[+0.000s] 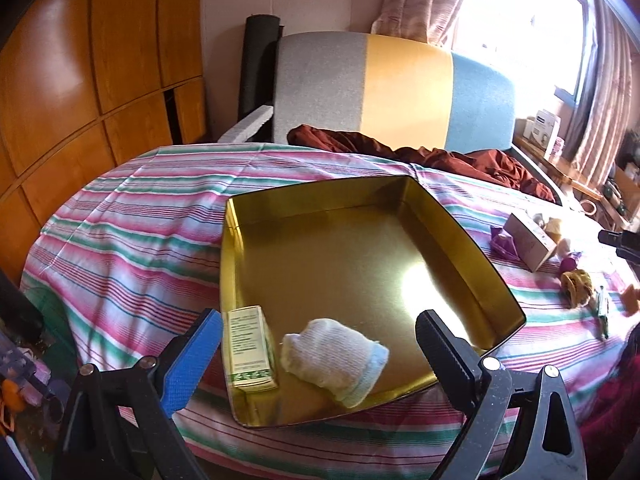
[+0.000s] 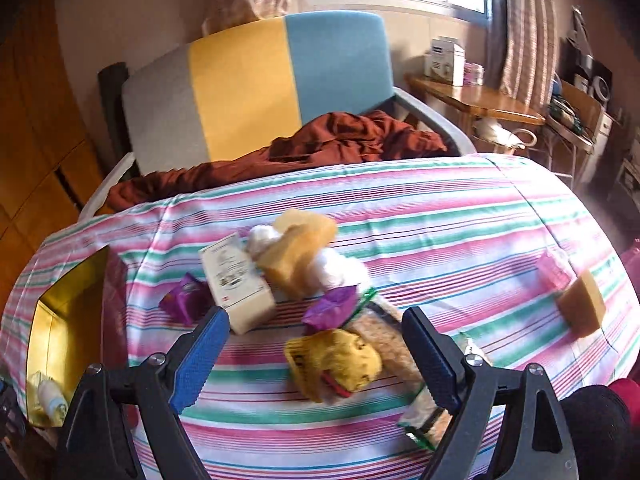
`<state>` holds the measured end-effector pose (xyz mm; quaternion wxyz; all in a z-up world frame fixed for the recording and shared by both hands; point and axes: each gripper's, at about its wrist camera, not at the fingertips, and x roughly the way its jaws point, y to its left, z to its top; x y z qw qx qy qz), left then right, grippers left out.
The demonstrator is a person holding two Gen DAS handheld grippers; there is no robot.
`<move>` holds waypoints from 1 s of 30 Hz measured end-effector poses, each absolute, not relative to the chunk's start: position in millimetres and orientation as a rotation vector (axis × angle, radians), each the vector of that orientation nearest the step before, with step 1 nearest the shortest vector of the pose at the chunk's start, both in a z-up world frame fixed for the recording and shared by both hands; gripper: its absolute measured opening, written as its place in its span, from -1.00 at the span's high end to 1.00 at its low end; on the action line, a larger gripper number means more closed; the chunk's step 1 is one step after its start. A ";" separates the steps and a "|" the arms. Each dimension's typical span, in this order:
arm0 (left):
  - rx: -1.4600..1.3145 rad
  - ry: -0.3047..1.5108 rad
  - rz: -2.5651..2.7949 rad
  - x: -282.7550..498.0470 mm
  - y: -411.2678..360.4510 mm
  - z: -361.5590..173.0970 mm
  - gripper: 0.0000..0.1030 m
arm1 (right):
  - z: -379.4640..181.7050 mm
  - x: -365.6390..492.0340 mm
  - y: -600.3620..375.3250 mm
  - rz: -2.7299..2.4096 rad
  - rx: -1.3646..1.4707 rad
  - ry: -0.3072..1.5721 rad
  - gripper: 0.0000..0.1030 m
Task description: Organize objects
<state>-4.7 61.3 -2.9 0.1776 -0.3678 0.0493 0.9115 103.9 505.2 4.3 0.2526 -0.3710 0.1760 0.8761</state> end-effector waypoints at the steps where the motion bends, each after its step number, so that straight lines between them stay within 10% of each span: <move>1: -1.041 0.138 2.567 -4.6 64.7 -2.6 -0.90 | 3.0 110.1 517.8 2.349 -0.981 0.506 -0.74; 10: -0.988 0.233 2.449 0.1 118.5 5.5 -0.94 | -34.2 166.8 592.2 2.132 -0.776 1.024 -0.75; 30: -1.004 0.454 2.160 -30.6 293.2 -4.5 -0.92 | -36.7 156.5 587.2 2.221 -0.827 1.074 -0.75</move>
